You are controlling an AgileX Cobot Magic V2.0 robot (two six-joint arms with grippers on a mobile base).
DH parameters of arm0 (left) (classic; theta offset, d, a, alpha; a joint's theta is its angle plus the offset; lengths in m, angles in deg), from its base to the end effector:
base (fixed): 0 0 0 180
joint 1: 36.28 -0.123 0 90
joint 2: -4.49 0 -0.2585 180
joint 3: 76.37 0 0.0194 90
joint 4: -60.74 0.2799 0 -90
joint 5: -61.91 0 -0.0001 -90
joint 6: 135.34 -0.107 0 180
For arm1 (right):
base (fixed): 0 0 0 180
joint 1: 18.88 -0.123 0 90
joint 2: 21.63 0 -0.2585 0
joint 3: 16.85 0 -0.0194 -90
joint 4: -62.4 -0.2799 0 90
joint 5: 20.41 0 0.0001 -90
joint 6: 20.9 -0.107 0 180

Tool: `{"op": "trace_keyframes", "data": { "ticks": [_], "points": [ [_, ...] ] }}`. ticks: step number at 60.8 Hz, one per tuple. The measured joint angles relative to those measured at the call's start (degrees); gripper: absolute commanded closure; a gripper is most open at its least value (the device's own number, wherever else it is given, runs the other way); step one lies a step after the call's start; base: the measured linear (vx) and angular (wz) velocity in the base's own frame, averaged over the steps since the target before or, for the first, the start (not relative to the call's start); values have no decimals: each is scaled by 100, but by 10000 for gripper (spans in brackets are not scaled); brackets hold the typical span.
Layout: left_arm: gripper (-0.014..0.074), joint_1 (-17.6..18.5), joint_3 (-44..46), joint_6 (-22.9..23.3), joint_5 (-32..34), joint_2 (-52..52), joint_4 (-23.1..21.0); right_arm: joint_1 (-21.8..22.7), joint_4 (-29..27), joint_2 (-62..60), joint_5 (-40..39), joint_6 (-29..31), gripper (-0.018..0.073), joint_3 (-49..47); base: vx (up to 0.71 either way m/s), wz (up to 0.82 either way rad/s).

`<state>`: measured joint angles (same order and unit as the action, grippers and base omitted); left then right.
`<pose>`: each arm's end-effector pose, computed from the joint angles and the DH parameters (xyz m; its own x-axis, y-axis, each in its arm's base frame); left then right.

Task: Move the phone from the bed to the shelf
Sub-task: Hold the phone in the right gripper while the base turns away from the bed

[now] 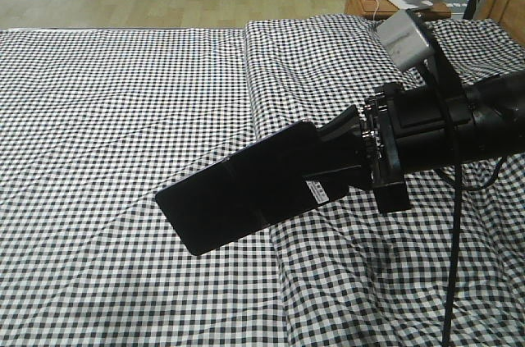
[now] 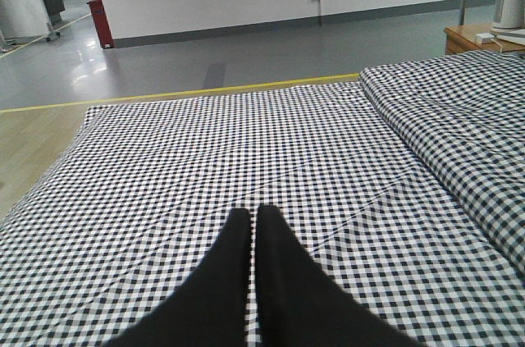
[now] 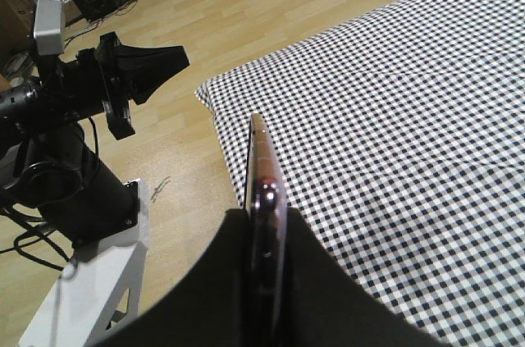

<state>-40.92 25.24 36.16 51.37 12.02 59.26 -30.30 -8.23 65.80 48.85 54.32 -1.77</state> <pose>0.1275 0.0098 0.1840 -0.1206 0.1133 -0.9862 -0.0619 0.9907 0.1213 0.2710 0.1511 0.2990 -0.3817 -0.3173 -0.8681 -0.9190 0.2302 0.3200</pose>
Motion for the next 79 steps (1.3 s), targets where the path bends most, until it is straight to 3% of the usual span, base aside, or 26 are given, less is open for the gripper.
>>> {"op": "trace_keyframes", "data": {
  "ticks": [31,79],
  "points": [
    [595,0,0,0,0,0,0,0,0,-1,-5,0,561,0,-8,32],
    [595,0,0,0,0,0,0,0,0,-1,-5,0,561,0,-14,56]
  ]
}}
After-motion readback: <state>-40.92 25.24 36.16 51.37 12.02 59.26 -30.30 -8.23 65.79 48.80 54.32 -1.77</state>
